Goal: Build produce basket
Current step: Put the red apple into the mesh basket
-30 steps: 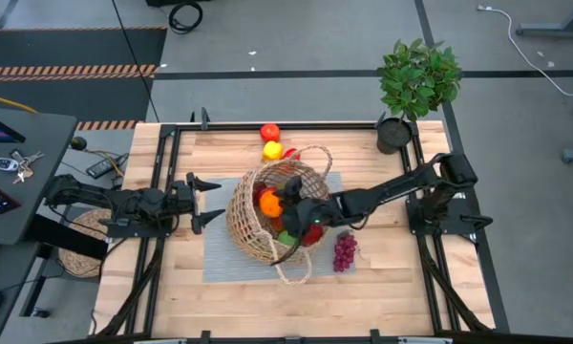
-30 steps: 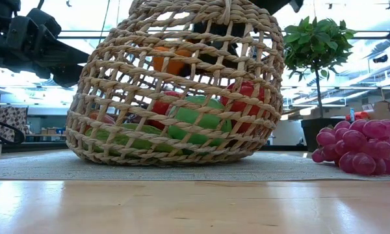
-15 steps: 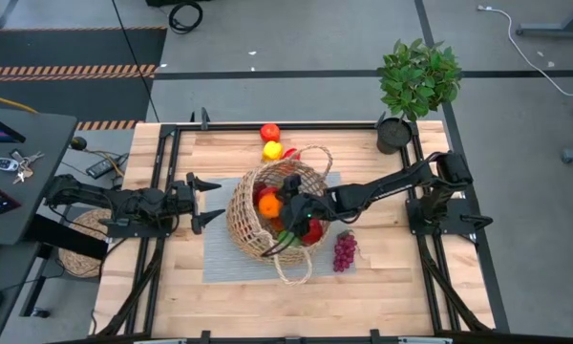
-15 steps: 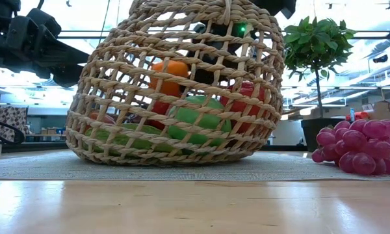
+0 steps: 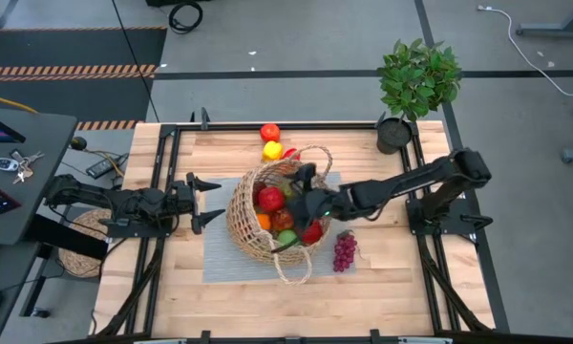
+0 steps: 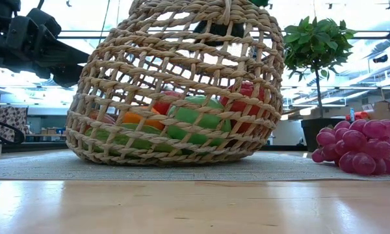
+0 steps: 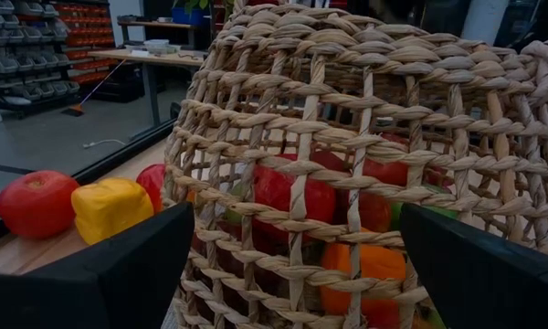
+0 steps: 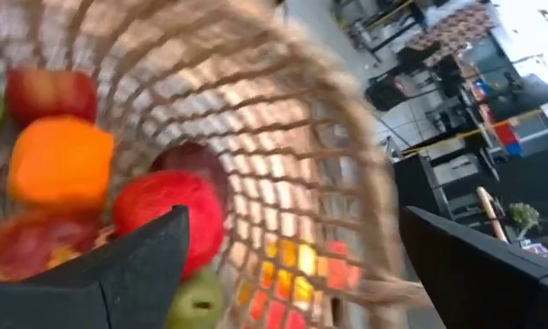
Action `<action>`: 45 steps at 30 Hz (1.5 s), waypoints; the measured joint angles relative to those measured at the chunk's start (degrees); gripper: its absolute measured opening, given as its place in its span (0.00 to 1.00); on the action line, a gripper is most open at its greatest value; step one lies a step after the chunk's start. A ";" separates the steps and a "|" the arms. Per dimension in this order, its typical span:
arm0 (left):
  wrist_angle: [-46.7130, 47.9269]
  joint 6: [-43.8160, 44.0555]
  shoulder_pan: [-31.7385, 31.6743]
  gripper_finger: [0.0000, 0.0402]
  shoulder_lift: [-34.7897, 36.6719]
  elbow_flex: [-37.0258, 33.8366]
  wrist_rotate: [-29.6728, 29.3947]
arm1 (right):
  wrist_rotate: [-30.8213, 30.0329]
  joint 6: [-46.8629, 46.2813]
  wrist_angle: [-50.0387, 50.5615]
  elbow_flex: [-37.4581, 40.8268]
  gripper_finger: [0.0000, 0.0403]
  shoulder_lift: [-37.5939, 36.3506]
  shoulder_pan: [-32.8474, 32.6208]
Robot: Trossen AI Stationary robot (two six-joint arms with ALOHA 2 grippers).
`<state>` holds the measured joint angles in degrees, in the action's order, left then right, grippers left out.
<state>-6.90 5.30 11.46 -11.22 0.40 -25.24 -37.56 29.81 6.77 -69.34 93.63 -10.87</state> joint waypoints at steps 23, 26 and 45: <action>0.00 -0.02 0.00 0.98 0.00 0.00 0.01 | 11.97 -20.54 -7.64 25.66 0.95 -39.39 -4.11; 0.00 0.00 -0.01 0.98 0.00 0.00 0.00 | 13.59 -21.11 -15.29 33.94 0.94 -44.28 -5.35; 0.00 -0.01 -0.01 0.98 0.00 0.00 0.00 | 21.85 -27.63 -45.54 69.02 0.94 -69.83 -4.29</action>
<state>-6.90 5.29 11.45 -11.22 0.40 -25.24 -15.71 2.18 -38.77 -0.33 23.81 -15.16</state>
